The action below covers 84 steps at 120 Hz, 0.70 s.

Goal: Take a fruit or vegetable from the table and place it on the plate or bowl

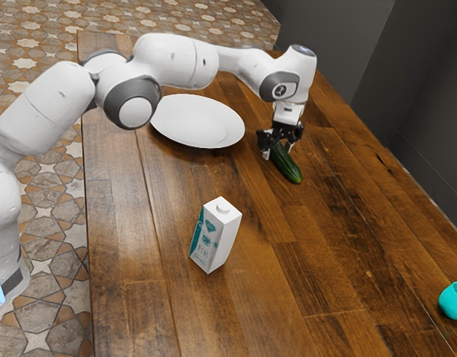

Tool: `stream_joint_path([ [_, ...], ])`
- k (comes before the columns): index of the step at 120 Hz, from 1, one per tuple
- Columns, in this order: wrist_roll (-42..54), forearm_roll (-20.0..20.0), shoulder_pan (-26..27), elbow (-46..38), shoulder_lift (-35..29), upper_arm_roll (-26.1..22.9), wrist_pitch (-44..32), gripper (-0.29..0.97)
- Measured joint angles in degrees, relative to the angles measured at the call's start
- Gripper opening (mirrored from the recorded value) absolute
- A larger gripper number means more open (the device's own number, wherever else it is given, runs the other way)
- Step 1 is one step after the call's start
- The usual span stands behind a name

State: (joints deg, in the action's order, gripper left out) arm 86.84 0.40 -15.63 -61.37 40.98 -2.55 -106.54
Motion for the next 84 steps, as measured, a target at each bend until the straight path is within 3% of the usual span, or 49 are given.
stream_joint_path([
  [17,-0.04,-0.03,0.3,0.0,0.19,0.0,-0.83,0.34],
  [31,-0.11,-0.05,0.34,0.0,0.26,0.0,-1.4,0.25],
  [63,-0.38,-0.17,0.42,0.19,-0.59,-0.13,-1.88,0.23],
  [84,-0.41,-0.06,-0.37,0.29,-8.56,0.65,0.35,0.22],
])
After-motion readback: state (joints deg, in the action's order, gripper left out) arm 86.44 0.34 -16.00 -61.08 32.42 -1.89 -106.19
